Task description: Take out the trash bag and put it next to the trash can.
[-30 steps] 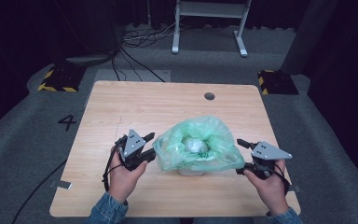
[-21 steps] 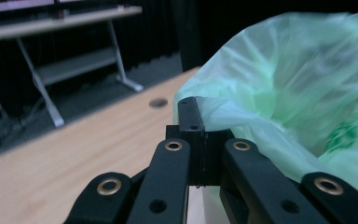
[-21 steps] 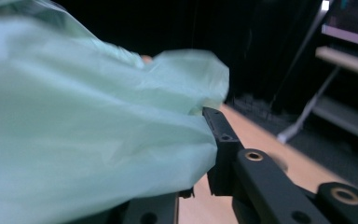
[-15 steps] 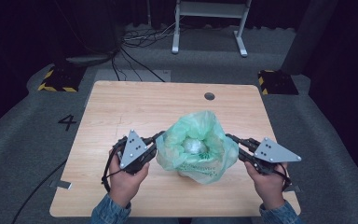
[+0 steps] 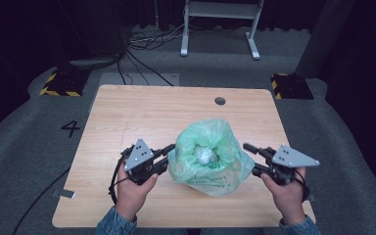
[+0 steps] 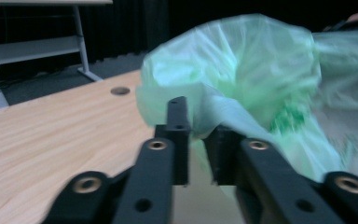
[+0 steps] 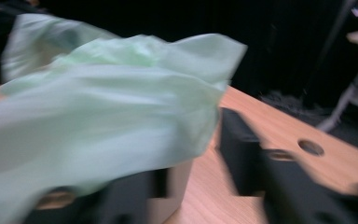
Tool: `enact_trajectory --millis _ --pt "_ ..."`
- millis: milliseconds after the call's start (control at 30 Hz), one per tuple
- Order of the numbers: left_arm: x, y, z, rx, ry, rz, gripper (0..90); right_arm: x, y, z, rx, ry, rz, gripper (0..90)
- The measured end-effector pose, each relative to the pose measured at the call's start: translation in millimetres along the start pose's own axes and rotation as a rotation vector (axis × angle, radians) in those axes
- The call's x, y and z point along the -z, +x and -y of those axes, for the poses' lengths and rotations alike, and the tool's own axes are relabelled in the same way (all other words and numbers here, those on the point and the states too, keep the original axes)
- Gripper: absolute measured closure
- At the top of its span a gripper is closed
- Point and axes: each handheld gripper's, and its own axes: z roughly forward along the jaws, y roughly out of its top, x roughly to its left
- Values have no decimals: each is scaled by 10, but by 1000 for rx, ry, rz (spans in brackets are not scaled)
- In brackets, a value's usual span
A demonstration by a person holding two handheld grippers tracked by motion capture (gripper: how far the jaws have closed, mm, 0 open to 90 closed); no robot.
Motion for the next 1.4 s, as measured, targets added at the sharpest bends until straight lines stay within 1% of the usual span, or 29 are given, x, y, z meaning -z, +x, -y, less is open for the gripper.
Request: enact_trajectory --millis 33,67,100,133,167,200,267,367,433,467,500,567,600,633,667,700,733,833,900,1033,1067,1100,1133,1167,1200,1233,1300,1367,1400 --pt "-49 23 -24 12 -1 -5 663 -65 -40 -38 -27 -4 14 421" --pt "-88 45 -47 11 11 -9 682 -128 -81 -78 -17 -4 22 454" --pt "-116 56 -68 8 16 -12 735 -189 -118 -121 7 14 21 576" --pt "-130 54 -92 7 26 -8 834 -239 -142 -163 29 35 -4 709" --pt "-135 44 -118 1 17 -6 896 -287 -150 -205 39 37 -27 755" --pt "-131 25 -146 -17 5 -9 897 -326 -139 -247 56 26 -36 832" --pt "-100 -30 -200 -53 -35 -13 898 -363 -85 -325 101 -12 -33 876" --pt "-19 -109 -265 -94 -93 -3 898 -321 31 -398 145 -115 -64 876" --pt "-11 -145 -293 -107 -90 9 898 -283 104 -414 152 -146 -105 838" --pt "-20 -156 -304 -110 -83 27 897 -274 135 -416 151 -149 -123 812" --pt "-43 -168 -311 -102 -81 55 897 -279 162 -421 147 -152 -161 767" --pt "-97 -206 -324 -85 -70 115 896 -343 210 -434 126 -109 -275 613" --pt "-125 -229 -333 -82 -67 129 894 -380 240 -437 125 -75 -307 526" --pt "-150 -254 -341 -84 -62 138 893 -419 273 -438 138 -38 -307 418" --pt "-174 -276 -351 -81 -62 147 893 -462 303 -434 152 7 -286 315" --pt "-196 -292 -361 -74 -62 162 893 -505 325 -428 161 37 -268 237" --pt "-219 -307 -369 -66 -64 175 894 -549 343 -419 163 51 -259 195" --pt "-273 -347 -385 -63 -44 205 895 -689 382 -399 170 106 -242 159" --pt "-306 -384 -382 -65 -31 229 896 -781 423 -400 173 126 -264 174" --pt "-367 -456 -358 -68 -2 281 896 -924 492 -422 169 151 -281 201" --pt "-379 -474 -351 -68 7 291 896 -953 505 -429 167 156 -282 234" --pt "-389 -492 -344 -71 7 296 896 -971 513 -437 160 169 -283 347" --pt "-389 -492 -344 -71 7 296 896 -981 511 -447 164 185 -298 495" --pt "-390 -507 -336 -81 15 302 895 -987 510 -456 159 200 -313 595" --pt "-383 -511 -332 -82 12 294 889 -987 507 -463 153 207 -314 724" --pt "-369 -507 -328 -90 8 282 859 -982 503 -472 153 214 -313 809" --pt "-321 -487 -321 -87 -1 254 782 -973 489 -488 132 211 -307 877" --pt "-259 -452 -313 -77 -23 201 627 -961 477 -501 120 200 -289 890" --pt "-225 -427 -307 -70 -30 184 577 -955 470 -507 116 194 -284 892"
